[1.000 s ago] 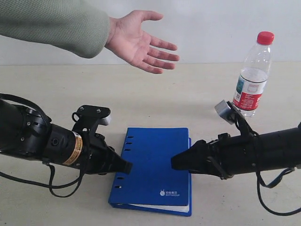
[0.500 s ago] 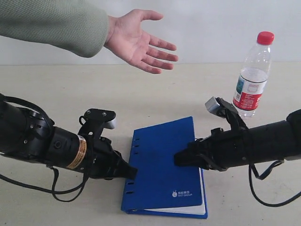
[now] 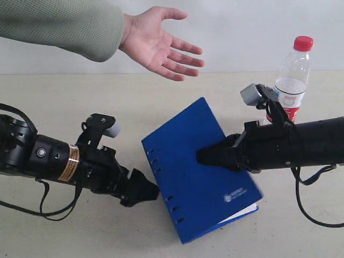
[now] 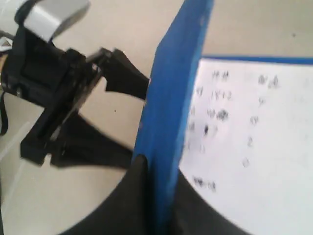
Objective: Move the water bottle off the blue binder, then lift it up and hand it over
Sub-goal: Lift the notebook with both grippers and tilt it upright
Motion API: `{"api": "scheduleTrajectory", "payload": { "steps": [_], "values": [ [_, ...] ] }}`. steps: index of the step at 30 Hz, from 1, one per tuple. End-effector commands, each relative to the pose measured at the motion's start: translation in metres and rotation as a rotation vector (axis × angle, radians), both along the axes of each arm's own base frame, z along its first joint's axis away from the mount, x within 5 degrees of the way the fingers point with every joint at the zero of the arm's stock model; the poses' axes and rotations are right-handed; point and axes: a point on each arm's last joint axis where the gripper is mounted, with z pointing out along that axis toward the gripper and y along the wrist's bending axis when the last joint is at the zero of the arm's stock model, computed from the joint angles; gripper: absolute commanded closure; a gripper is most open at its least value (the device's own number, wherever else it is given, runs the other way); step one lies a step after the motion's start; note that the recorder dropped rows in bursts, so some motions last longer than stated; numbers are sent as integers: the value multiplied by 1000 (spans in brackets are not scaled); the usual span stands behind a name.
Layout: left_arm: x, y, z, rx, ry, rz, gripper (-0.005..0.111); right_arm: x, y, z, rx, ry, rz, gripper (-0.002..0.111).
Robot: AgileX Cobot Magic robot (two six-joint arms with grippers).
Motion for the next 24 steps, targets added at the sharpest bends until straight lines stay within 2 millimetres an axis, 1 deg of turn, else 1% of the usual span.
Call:
{"api": "scheduleTrajectory", "payload": {
  "steps": [1,4,7,9,12,14,17,20,22,24],
  "values": [
    [-18,-25,27,-357,-97,-295,12,-3,0,15,-28,-90,22,108],
    [-14,-27,31,-396,-148,-272,12,-3,-1,16,-48,-91,6,108],
    [-13,-27,32,-402,-149,-256,12,-2,-2,16,-56,-90,0,108],
    [-13,-27,32,-415,-141,-256,12,-3,-1,16,-43,-80,-2,108],
    [-16,-30,32,-483,-131,-282,12,-5,2,21,16,-81,25,108],
    [-16,-32,28,-522,-146,-303,12,-8,5,25,72,-94,71,108],
    [-15,-33,18,-524,-213,-328,12,-12,7,31,126,-104,112,108],
    [-14,-34,14,-561,-265,-342,12,-12,7,32,122,-115,112,108],
    [-15,-34,9,-537,-318,-390,13,-12,7,32,121,-119,114,108],
    [-16,-37,10,-536,-338,-404,13,-12,7,32,120,-121,115,108]
  ]
}}
